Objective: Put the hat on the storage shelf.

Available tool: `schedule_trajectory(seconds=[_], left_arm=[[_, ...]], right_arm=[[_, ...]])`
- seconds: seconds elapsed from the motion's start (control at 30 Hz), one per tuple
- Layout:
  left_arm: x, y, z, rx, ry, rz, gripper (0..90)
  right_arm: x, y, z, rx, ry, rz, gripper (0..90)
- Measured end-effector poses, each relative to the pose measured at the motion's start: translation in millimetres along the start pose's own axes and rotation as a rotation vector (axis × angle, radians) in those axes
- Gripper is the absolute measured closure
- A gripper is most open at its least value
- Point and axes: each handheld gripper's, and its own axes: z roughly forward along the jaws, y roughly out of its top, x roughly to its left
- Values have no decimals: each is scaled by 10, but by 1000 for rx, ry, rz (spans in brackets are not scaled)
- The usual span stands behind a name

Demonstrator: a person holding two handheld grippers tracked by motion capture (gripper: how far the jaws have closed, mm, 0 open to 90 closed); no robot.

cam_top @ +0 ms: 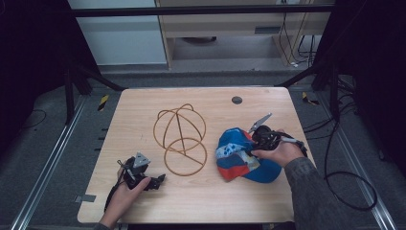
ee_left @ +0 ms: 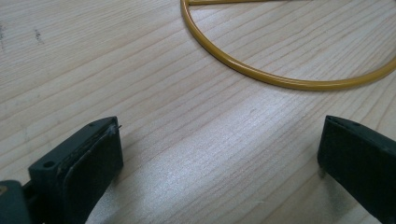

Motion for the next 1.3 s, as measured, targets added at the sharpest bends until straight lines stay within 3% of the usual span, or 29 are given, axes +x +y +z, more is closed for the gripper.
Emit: schedule_trajectory(seconds=[0.07, 0.2, 0.47, 0.63, 1.1, 1.3], left_arm=[[-6, 5, 2, 2, 1, -1, 0], [-6, 5, 3, 3, 1, 0, 0], [-10, 5, 2, 2, 3, -2, 0], [-10, 5, 2, 3, 3, -3, 0], [-23, 6, 7, -4, 4, -6, 0], [-21, 7, 8, -4, 4, -4, 0]], right_arm=[[-10, 6, 37, 13, 17, -1, 842], [-7, 13, 40, 16, 27, -1, 888], [28, 30, -169, -9, 24, 11, 900], [64, 85, -331, -29, 19, -10, 900], [197, 340, -997, -123, -37, -63, 900], [203, 438, -1186, -154, -49, -72, 900]])
